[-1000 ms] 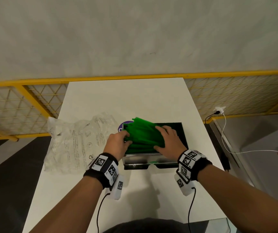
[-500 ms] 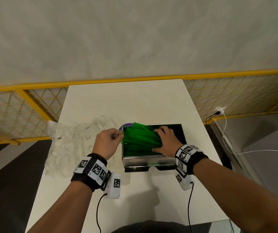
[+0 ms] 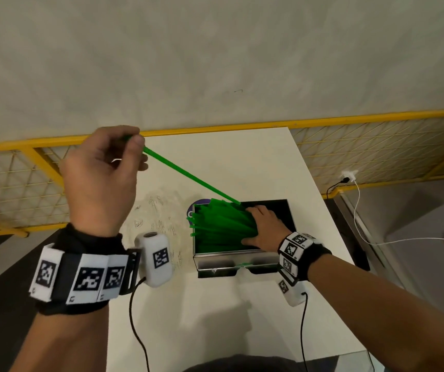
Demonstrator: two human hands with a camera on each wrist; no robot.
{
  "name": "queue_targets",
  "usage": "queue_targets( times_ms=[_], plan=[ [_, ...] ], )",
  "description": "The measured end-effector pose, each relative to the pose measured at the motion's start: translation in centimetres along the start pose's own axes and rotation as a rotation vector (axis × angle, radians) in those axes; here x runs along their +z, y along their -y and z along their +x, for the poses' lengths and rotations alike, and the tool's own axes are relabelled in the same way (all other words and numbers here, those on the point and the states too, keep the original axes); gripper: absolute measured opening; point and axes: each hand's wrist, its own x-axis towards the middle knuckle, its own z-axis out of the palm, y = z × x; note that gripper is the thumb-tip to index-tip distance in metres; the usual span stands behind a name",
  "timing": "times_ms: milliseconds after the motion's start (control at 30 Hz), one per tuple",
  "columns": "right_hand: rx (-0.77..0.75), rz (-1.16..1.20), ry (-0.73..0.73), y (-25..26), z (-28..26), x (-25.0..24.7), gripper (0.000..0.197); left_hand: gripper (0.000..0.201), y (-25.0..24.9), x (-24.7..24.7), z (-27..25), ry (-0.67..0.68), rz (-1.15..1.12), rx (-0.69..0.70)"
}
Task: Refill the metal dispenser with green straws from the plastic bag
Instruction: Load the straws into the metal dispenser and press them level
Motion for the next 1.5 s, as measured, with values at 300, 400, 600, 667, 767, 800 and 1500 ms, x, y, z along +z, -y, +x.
queue_targets(
  times_ms=[300, 400, 600, 667, 767, 800, 1500],
  plan=[
    [-0.045, 0.292, -0.031, -2.7, -2.2, -1.5, 0.108, 0.009, 6.8, 8.4, -8.1, 0.421, 0.239, -0.271],
    [-0.1, 0.275, -0.033, -3.0, -2.8, -1.4, 0.1, 0.034, 8.4, 10.2, -10.0, 0.624, 0.461, -0.129],
    [-0.048, 0.065, 0.089, -1.7, -0.6, -0.9, 0.101, 0.085, 8.5, 12.4, -11.4, 0.746, 0.385, -0.489],
    [-0.029, 0.043, 0.103, -1.5, -0.2, -0.8, 0.101, 0.077, 8.4, 12.5, -11.5, 0.597, 0.431, -0.48],
    [-0.018, 0.06, 0.098, -1.6, 0.0, -0.5, 0.1, 0.055, 9.4, 11.0, -10.6, 0.384, 0.371, -0.577],
    [-0.017, 0.063, 0.092, -1.7, 0.0, -0.4, 0.1, 0.049, 10.3, 10.5, -10.4, 0.386, 0.336, -0.609],
    [-0.006, 0.103, 0.048, -2.0, 0.2, 0.0, 0.096, 0.03, 13.6, 7.5, -8.7, 0.578, 0.127, -0.588]
  ],
)
